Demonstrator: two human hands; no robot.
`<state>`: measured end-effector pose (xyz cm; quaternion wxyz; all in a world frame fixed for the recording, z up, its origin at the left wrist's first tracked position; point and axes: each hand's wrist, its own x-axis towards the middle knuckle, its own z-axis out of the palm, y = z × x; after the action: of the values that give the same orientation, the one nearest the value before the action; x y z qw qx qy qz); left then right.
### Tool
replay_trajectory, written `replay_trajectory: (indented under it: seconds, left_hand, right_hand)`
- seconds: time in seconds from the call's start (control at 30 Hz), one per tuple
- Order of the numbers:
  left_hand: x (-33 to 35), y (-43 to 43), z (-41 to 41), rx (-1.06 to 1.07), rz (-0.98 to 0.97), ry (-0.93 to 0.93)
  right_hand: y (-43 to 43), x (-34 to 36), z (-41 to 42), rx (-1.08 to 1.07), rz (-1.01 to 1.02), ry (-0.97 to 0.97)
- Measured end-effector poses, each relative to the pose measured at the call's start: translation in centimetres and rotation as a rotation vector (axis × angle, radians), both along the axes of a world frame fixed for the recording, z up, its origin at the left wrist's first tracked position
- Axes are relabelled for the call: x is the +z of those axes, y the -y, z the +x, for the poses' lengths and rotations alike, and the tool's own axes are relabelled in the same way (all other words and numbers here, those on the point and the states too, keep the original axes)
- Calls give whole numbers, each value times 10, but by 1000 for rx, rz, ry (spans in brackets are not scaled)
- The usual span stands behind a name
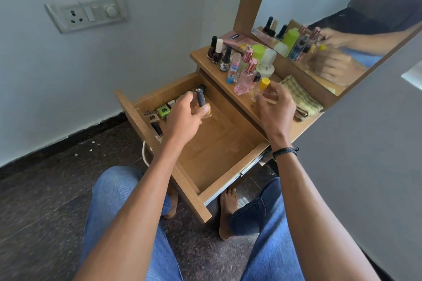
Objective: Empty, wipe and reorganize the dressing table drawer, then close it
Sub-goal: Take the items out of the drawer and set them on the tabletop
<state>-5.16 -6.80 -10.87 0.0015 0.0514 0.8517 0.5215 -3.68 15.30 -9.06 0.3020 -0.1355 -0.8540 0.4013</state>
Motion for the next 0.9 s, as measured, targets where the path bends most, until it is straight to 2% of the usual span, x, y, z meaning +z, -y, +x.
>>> replay_trajectory:
  seconds: [0.13,0.33,0.47,0.67,0.9]
  left_hand:
    - [-1,-10,4,29,50,-51]
    - [-6,-14,5,16,4,-63]
    - [-4,-18,11,15,35,-105]
    - [1,-28,21,4,109,-130]
    - [16,-54,18,-26,36,-213]
  right_hand:
    - [-1,1,-1,11,-130,29]
    - [-4,3,7,-6,-270,-120]
    - [-4,2,7,-12,-200,-126]
    - [-8,3,4,9,-119,63]
    - [-2,3,2,8,-110,0]
